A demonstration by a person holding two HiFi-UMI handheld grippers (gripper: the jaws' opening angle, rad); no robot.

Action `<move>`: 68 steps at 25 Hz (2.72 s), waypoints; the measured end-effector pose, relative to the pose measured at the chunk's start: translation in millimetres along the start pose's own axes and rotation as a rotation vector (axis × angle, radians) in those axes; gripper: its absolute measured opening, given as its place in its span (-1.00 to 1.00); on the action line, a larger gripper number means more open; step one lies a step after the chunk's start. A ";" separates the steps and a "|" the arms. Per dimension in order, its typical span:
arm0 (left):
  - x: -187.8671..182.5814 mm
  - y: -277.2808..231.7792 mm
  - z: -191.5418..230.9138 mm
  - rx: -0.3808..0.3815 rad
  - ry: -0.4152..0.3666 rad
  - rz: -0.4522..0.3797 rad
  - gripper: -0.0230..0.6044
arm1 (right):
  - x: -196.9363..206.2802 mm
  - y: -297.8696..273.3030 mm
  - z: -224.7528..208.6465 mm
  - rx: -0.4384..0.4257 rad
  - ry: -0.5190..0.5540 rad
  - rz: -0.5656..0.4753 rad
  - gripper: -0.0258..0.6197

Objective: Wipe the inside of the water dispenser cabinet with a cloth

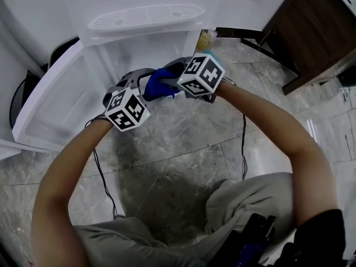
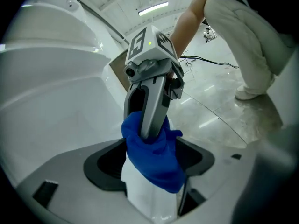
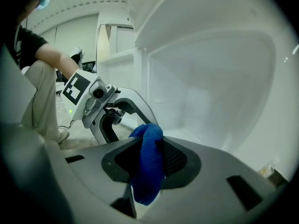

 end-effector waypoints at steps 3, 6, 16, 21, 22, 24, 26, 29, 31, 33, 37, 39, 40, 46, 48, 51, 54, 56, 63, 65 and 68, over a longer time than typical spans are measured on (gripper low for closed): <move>-6.9 -3.2 2.6 -0.005 -0.020 0.007 0.08 | -0.8 4.0 4.3 -0.019 -0.015 -0.006 -0.63; -13.7 -4.2 3.1 -0.010 -0.047 0.009 0.08 | -3.4 4.4 12.9 -0.059 -0.023 -0.012 -0.63; -29.0 -11.0 8.3 -0.068 -0.141 0.066 -0.17 | -4.6 10.4 9.9 -0.118 -0.229 -0.066 -0.63; -30.9 -16.7 6.7 -0.049 -0.123 0.065 -0.23 | 1.4 13.8 5.0 -0.138 -0.314 -0.070 -0.63; -30.9 -17.8 5.8 -0.046 -0.124 0.066 -0.24 | 3.0 13.9 4.3 -0.143 -0.327 -0.066 -0.63; -30.7 -20.1 3.5 -0.045 -0.135 0.070 -0.24 | 6.5 13.8 3.6 -0.148 -0.359 -0.057 -0.63; -30.4 -21.9 1.2 -0.050 -0.147 0.074 -0.24 | 10.0 13.3 3.5 -0.147 -0.378 -0.046 -0.63; -29.2 -23.6 -1.9 -0.057 -0.167 0.085 -0.24 | 14.3 11.4 1.3 -0.128 -0.387 -0.020 -0.62; -28.1 -24.4 -5.0 -0.063 -0.206 0.098 -0.24 | 18.6 8.7 -2.3 -0.109 -0.433 0.008 -0.61; -26.5 -25.2 -8.0 -0.063 -0.232 0.108 -0.24 | 22.5 5.9 -4.6 -0.105 -0.515 0.030 -0.61; -23.2 -26.3 -6.3 -0.047 -0.216 0.114 -0.30 | 24.1 4.5 -6.2 -0.132 -0.614 0.018 -0.55; -21.6 -25.4 -3.9 -0.040 -0.206 0.119 -0.39 | 22.0 6.6 -6.1 -0.165 -0.626 -0.003 -0.43; -19.4 -24.8 -2.3 -0.039 -0.198 0.128 -0.43 | 20.3 8.5 -6.3 -0.186 -0.637 -0.019 -0.29; 2.1 -13.9 13.9 -0.066 -0.079 0.160 -0.53 | 19.3 25.9 -24.9 -0.184 -0.669 -0.091 -0.12; 4.7 -12.8 23.5 -0.100 -0.012 0.145 -0.53 | 27.5 29.6 -28.6 -0.173 -0.641 -0.069 -0.13; -4.4 -16.2 42.8 -0.188 0.063 0.079 -0.53 | 46.1 32.9 -28.9 -0.119 -0.473 0.026 -0.76; -12.7 -23.9 62.1 -0.260 0.175 0.007 -0.53 | 55.7 32.8 -26.5 -0.058 -0.323 0.076 -0.92; -14.9 -31.0 76.6 -0.308 0.257 -0.022 -0.53 | 60.2 31.1 -22.3 -0.052 -0.239 0.110 -0.92; -36.9 -31.6 134.3 -0.524 0.384 -0.221 -0.53 | 104.5 22.4 -7.2 -0.099 -0.119 0.249 -0.92; -45.6 -28.4 148.2 -0.577 0.437 -0.309 -0.53 | 119.3 20.9 -2.7 -0.123 -0.108 0.279 -0.92; -58.9 -31.7 161.9 -0.649 0.491 -0.385 -0.53 | 136.1 19.3 2.3 -0.164 -0.112 0.302 -0.92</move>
Point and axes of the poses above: the fingertips, and each gripper's own axes: y backward along the fingers, z to its left, x out of its underside, the point moved 5 cm from there along y, backward along the fingers
